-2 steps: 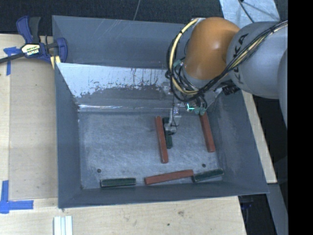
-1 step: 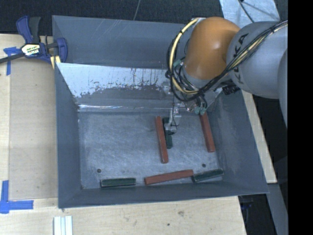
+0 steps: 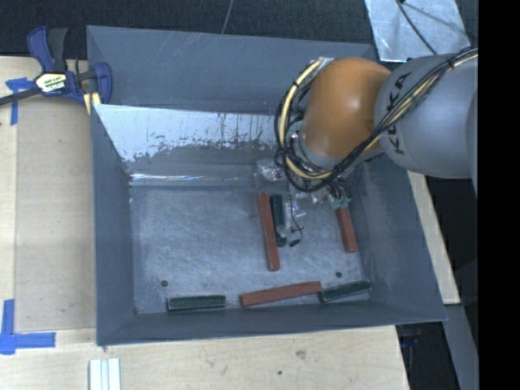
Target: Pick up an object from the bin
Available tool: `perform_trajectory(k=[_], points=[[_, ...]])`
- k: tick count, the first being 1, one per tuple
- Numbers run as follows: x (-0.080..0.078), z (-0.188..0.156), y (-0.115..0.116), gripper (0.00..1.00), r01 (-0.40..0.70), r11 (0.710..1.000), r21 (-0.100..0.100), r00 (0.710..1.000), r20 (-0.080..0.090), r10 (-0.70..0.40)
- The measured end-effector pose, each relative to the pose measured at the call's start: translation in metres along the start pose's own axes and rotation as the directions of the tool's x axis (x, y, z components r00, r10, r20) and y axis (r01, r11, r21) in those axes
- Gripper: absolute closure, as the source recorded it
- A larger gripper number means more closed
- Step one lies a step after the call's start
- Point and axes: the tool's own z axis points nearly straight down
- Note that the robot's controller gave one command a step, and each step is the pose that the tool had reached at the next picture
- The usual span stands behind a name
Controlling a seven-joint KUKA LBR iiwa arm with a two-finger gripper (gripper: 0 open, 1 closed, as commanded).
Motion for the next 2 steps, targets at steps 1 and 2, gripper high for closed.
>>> perform_trajectory(k=[1, 2], points=[[0.021, -0.006, 0.004, 0.00, 0.410, 0.912, -0.003, 0.912, -0.003, -0.410], [0.021, -0.016, 0.005, 0.00, 0.420, 0.907, -0.001, 0.907, 0.000, -0.420]])
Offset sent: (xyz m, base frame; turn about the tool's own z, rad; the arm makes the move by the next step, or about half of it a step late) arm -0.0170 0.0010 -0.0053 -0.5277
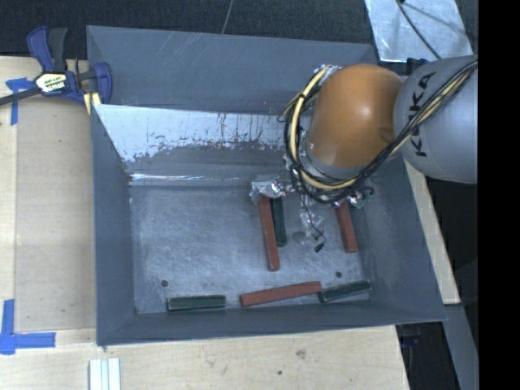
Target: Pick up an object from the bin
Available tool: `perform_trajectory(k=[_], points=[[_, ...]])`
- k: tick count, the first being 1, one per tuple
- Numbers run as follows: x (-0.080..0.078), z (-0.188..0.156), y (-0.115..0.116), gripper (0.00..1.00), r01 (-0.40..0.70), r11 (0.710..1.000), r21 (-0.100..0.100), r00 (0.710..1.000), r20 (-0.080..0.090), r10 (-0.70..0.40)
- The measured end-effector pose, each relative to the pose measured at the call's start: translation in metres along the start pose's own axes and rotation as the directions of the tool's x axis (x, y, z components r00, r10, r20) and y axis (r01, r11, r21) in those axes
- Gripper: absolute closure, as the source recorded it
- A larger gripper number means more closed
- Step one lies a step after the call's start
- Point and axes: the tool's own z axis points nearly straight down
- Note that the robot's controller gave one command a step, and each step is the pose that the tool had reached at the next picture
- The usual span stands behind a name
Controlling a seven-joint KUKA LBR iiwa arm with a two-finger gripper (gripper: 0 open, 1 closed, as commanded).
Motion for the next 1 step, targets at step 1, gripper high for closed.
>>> perform_trajectory(k=[1], points=[[-0.0161, 0.0470, 0.0029, 0.00, 0.240, 0.971, -0.002, 0.971, -0.003, -0.240]])
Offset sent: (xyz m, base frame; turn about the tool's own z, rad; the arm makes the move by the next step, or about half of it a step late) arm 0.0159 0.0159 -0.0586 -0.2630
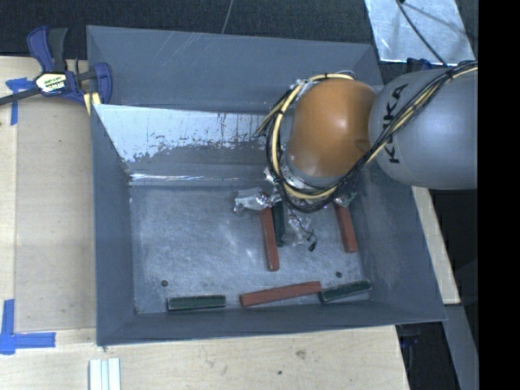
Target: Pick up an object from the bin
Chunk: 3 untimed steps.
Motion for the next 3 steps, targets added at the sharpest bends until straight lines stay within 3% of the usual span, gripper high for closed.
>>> perform_trajectory(k=[1, 3], points=[[-0.0070, 0.0084, -0.0040, 1.00, 0.016, 1.000, 0.001, 1.000, 0.003, -0.016], [-0.0068, 0.0060, -0.0033, 1.00, 0.016, 1.000, 0.000, 1.000, 0.003, -0.016]])
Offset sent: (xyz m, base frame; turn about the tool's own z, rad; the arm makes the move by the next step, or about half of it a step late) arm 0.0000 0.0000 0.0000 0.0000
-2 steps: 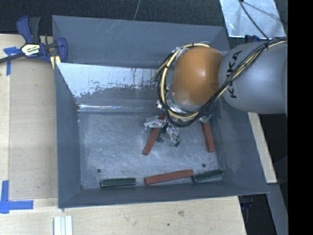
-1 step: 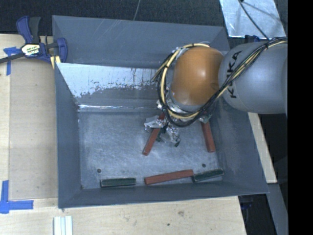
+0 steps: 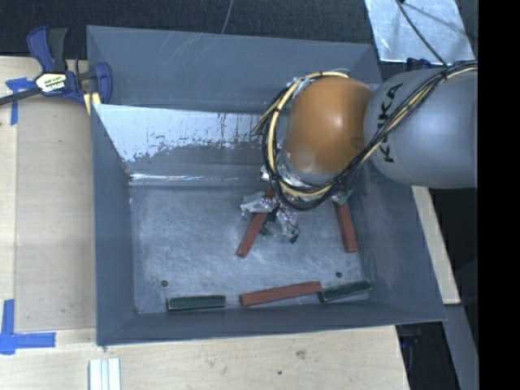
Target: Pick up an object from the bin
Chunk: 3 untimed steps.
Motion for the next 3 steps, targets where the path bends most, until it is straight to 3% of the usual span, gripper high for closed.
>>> perform_trajectory(k=[1, 3], points=[[0.001, -0.019, 0.002, 1.00, 0.000, 1.000, -0.007, 1.000, -0.006, 0.000], [0.000, -0.058, 0.000, 1.00, -0.001, 1.000, 0.000, 1.000, -0.003, 0.001]])
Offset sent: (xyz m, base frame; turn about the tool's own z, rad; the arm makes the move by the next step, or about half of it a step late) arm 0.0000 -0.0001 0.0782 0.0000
